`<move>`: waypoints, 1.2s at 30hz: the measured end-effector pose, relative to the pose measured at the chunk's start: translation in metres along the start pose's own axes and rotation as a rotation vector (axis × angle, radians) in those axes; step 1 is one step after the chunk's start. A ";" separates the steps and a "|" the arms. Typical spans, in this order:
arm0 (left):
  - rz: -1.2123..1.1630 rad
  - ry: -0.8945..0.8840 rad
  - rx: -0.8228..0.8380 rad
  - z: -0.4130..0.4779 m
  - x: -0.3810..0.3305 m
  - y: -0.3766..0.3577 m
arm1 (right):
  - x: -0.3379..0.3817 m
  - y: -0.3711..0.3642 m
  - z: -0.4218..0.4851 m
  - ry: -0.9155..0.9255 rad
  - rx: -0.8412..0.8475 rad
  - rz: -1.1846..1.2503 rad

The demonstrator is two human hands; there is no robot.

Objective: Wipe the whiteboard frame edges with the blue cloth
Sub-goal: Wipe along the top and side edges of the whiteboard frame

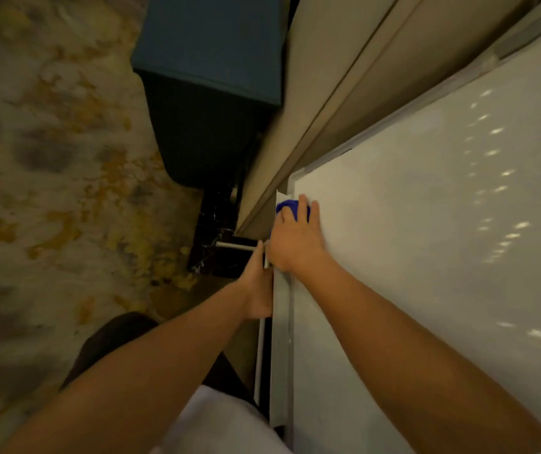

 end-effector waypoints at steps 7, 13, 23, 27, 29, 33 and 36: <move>0.009 -0.015 -0.016 0.045 -0.099 -0.030 | 0.007 -0.030 -0.055 -0.111 -0.030 0.387; 0.220 -0.053 -0.051 0.071 -0.142 -0.033 | -0.003 -0.010 0.043 -0.128 -0.049 0.306; 0.322 0.355 -0.006 0.079 -0.164 -0.050 | -0.002 -0.012 -0.002 -0.005 0.170 0.101; 0.416 0.387 0.060 0.085 -0.181 -0.058 | -0.025 0.008 0.046 -0.002 0.143 -0.064; 0.451 0.388 0.082 0.087 -0.188 -0.063 | -0.038 0.019 0.069 -0.037 0.129 -0.130; 0.523 0.307 0.048 0.084 -0.202 -0.075 | -0.055 0.042 0.088 -0.141 0.085 -0.158; 0.546 0.122 -0.018 0.079 -0.214 -0.086 | -0.074 0.055 0.088 -0.234 0.082 -0.163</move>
Point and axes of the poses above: each hand's wrist, its own z-axis towards the middle knuckle, its own y-axis out of the back of the hand, x = y × z, the point moved 7 cm from there along z, towards the middle knuckle, and after that the axes turned 11 degrees about -x, right-handed, at the moved point
